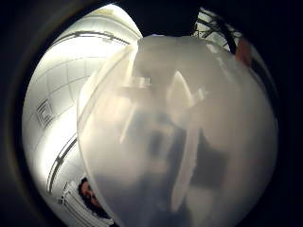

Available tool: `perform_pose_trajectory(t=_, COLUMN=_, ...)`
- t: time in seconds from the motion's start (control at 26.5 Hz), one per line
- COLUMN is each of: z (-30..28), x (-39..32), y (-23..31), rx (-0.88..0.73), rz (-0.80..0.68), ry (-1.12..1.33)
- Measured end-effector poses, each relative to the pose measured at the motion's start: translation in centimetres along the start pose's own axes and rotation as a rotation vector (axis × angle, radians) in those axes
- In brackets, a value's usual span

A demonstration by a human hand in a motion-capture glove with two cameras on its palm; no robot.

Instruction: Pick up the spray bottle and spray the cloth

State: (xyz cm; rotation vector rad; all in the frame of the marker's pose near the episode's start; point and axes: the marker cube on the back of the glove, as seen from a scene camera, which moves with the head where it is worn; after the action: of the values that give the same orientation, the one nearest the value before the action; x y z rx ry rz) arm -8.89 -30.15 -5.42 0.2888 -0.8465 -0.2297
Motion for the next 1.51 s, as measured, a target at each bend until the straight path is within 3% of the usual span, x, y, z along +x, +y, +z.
perform_pose_trajectory(t=0.3, z=-4.3, x=0.7, y=5.3, rx=-0.015, rz=0.091, ry=0.252)
perform_pose_trajectory(t=0.49, z=-7.9, x=-0.5, y=10.6, rx=-0.023, rz=0.177, ry=0.556)
perform_pose_trajectory(t=0.83, z=-8.7, x=-2.9, y=17.7, rx=-0.119, rz=0.272, ry=0.934)
perform_pose_trajectory(t=1.17, z=-7.4, x=-2.8, y=22.2, rx=-0.169, rz=0.239, ry=1.013)
perform_pose_trajectory(t=1.51, z=-7.0, x=-1.6, y=23.5, rx=-0.167, rz=0.248, ry=0.965)
